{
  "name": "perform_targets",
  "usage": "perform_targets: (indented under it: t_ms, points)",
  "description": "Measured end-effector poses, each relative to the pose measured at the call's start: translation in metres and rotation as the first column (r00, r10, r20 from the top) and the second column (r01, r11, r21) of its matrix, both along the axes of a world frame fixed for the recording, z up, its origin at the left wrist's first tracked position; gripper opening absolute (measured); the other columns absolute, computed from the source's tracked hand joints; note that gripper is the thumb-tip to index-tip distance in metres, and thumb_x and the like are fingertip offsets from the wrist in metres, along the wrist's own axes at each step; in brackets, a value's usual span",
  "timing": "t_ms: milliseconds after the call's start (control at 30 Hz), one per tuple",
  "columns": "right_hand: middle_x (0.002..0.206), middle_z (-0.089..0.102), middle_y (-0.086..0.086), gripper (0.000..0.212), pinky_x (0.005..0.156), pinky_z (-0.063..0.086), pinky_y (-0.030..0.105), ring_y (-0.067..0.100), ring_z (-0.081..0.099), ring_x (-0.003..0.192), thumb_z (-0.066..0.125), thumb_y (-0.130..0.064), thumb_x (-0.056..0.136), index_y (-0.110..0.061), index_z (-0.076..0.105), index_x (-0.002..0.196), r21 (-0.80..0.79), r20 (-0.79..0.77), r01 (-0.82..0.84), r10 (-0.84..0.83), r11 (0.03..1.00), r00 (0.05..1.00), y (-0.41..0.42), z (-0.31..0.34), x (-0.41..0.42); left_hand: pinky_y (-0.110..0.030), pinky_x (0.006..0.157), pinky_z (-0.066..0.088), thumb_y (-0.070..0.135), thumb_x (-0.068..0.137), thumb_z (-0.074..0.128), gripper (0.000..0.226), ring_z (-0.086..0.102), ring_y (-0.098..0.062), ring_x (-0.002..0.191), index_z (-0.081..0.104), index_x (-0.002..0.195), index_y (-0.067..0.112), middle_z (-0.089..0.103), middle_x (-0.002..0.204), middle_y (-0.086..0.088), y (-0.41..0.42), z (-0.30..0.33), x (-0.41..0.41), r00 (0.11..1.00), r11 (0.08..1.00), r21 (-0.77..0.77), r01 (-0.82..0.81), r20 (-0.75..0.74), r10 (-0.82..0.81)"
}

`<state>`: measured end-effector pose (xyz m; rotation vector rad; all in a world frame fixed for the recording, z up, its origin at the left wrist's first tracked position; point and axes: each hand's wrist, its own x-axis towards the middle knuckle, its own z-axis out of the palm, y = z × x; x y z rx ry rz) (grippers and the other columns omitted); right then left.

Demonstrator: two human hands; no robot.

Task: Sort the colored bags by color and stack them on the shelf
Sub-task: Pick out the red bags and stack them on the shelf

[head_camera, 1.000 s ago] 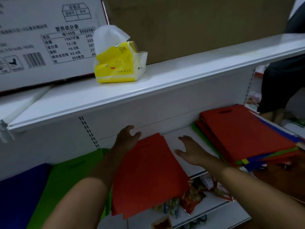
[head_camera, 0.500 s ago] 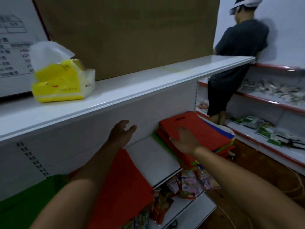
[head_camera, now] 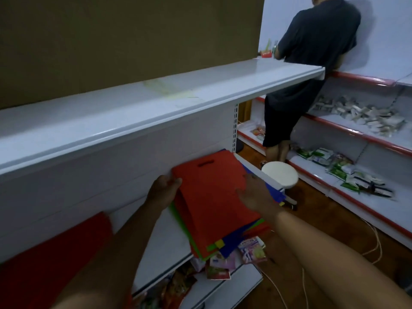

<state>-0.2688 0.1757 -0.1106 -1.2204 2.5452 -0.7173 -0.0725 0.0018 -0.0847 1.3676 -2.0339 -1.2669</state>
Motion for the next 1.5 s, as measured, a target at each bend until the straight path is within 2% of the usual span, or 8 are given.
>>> perform_targets:
  t_ms: [100, 300, 567, 867, 1100, 1200, 1333, 1500]
  points:
    - [0.154, 0.032, 0.012, 0.073, 0.117, 0.026, 0.048, 0.032, 0.025, 0.144, 0.043, -0.057, 0.092, -0.016, 0.026, 0.15, 0.119, 0.013, -0.006, 0.005, 0.993, 1.0, -0.007, -0.026, -0.037, -0.028, 0.088, 0.043, 0.033, 0.091, 0.062, 0.042, 0.058, -0.023, 0.109, 0.057, 0.124, 0.008, 0.061, 0.123, -0.009, 0.011, -0.016, -0.025, 0.999, 0.997, 0.063, -0.043, -0.002, 0.044]
    - [0.16, 0.013, 0.015, 0.079, 0.119, 0.012, 0.051, 0.035, 0.007, 0.148, 0.046, -0.052, 0.095, -0.016, 0.008, 0.155, 0.256, 0.059, -0.128, 0.117, 0.958, 0.991, -0.011, -0.051, -0.063, -0.035, 0.095, 0.049, 0.032, 0.09, 0.065, 0.049, 0.061, -0.025, 0.109, 0.053, 0.132, 0.011, 0.061, 0.123, -0.007, 0.027, -0.038, -0.056, 0.993, 0.977, 0.18, -0.117, 0.039, 0.112]
    - [0.138, 0.05, 0.006, 0.053, 0.109, 0.039, 0.04, 0.023, 0.046, 0.128, 0.053, -0.043, 0.094, -0.017, 0.04, 0.138, 0.085, -0.008, -0.164, 0.165, 0.983, 0.986, -0.007, -0.048, -0.07, -0.044, 0.082, 0.057, 0.048, 0.058, 0.064, 0.053, 0.069, -0.024, 0.084, 0.07, 0.1, 0.018, 0.073, 0.093, -0.007, 0.003, -0.054, -0.061, 0.953, 0.953, 0.07, -0.296, 0.094, 0.289]
    - [0.137, 0.052, 0.003, 0.057, 0.11, 0.035, 0.037, 0.021, 0.046, 0.128, 0.056, -0.043, 0.091, -0.018, 0.039, 0.139, 0.041, -0.034, -0.199, 0.2, 0.979, 0.979, -0.006, -0.048, -0.074, -0.041, 0.078, 0.059, 0.054, 0.053, 0.064, 0.056, 0.07, -0.023, 0.079, 0.071, 0.101, 0.025, 0.073, 0.091, -0.003, -0.008, -0.076, -0.055, 0.924, 0.928, 0.024, -0.372, 0.112, 0.367]
    - [0.147, 0.041, 0.003, 0.072, 0.116, 0.029, 0.041, 0.023, 0.035, 0.139, 0.062, -0.044, 0.088, -0.019, 0.03, 0.147, 0.03, 0.049, -0.224, 0.222, 0.974, 0.974, -0.009, -0.046, -0.074, -0.039, 0.077, 0.058, 0.016, 0.073, 0.075, 0.037, 0.071, -0.025, 0.081, 0.069, 0.109, 0.014, 0.073, 0.096, -0.01, 0.027, -0.024, -0.067, 0.951, 0.946, 0.186, -0.265, -0.113, 0.289]
    - [0.151, 0.034, 0.005, 0.08, 0.115, 0.03, 0.043, 0.024, 0.03, 0.141, 0.066, -0.046, 0.085, -0.018, 0.025, 0.148, -0.028, 0.128, -0.174, 0.176, 0.984, 0.976, -0.013, -0.041, -0.075, -0.03, 0.067, 0.059, 0.002, 0.085, 0.065, 0.027, 0.071, -0.022, 0.079, 0.067, 0.105, 0.019, 0.073, 0.091, -0.006, 0.034, -0.009, -0.067, 0.952, 0.953, 0.244, -0.181, -0.2, 0.232]
    - [0.152, 0.035, 0.001, 0.096, 0.113, 0.032, 0.051, 0.024, 0.032, 0.142, 0.069, -0.052, 0.078, -0.027, 0.014, 0.152, -0.168, 0.313, -0.122, 0.171, 0.978, 0.934, -0.02, -0.034, -0.078, -0.035, 0.073, 0.056, -0.001, 0.089, 0.057, 0.028, 0.069, -0.025, 0.086, 0.065, 0.11, 0.015, 0.072, 0.099, -0.009, 0.031, 0.004, -0.059, 0.923, 0.944, 0.287, -0.165, -0.293, 0.251]
    - [0.152, 0.037, 0.004, 0.072, 0.109, 0.036, 0.04, 0.023, 0.04, 0.137, 0.062, -0.028, 0.093, -0.021, 0.02, 0.151, -0.304, 0.421, -0.049, 0.18, 0.951, 0.889, -0.021, -0.013, -0.06, -0.034, 0.073, 0.054, -0.004, 0.088, 0.054, 0.025, 0.067, -0.025, 0.085, 0.068, 0.102, 0.011, 0.071, 0.099, -0.013, 0.026, 0.018, -0.034, 0.866, 0.932, 0.269, -0.243, -0.372, 0.334]
